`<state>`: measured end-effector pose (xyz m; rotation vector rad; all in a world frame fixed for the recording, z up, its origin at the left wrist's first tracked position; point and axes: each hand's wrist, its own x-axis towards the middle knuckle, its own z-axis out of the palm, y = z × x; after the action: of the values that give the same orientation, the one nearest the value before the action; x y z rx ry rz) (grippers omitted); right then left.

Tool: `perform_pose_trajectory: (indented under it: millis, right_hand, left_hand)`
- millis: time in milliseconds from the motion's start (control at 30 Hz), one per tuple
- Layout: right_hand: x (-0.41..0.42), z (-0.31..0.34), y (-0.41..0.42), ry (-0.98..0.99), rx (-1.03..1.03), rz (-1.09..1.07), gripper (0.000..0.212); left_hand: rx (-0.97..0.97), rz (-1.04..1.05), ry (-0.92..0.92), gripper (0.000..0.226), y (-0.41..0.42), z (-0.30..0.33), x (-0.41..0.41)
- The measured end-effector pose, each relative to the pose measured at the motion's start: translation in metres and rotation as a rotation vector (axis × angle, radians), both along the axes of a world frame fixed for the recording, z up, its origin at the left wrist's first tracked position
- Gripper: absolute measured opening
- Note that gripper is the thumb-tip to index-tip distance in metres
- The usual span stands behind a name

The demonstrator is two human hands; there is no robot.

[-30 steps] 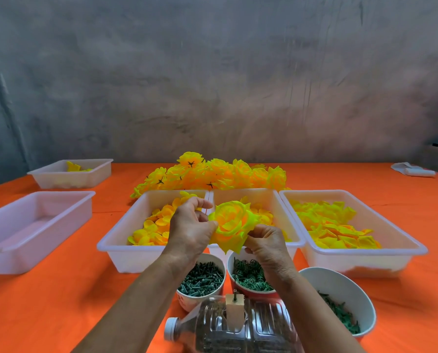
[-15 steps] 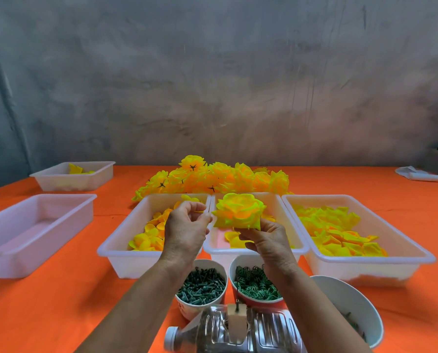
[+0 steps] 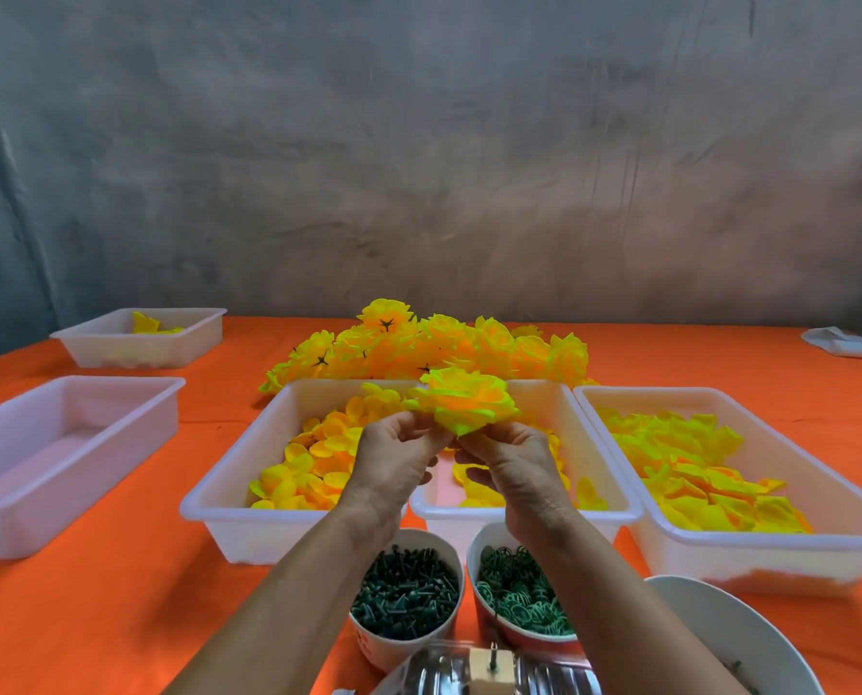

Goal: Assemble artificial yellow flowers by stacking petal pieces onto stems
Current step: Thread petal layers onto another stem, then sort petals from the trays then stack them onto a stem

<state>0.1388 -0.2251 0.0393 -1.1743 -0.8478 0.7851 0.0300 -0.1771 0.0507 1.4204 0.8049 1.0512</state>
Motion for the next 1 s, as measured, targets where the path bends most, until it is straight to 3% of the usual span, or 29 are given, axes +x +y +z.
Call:
perform_pose_trajectory:
  millis: [400,733,833,1000]
  right_hand:
    - [0.002,-0.008,0.032,-0.097,-0.022,0.074,0.019]
    - [0.003,-0.006,0.065,-0.065,-0.047,0.040,0.015]
    - [0.004,-0.003,0.081,-0.046,-0.060,0.028,0.015]
    - [0.008,0.004,0.112,-0.110,-0.119,0.024,0.018]
  left_hand:
    - [-0.222,-0.044,-0.068,0.009,0.041,-0.016,0.000]
    - [-0.100,-0.003,-0.015,0.008,0.068,-0.023,-0.003]
    - [-0.005,0.045,0.097,0.013,0.083,-0.030,-0.012]
    - [0.311,0.167,0.481,0.018,0.115,-0.051,-0.035]
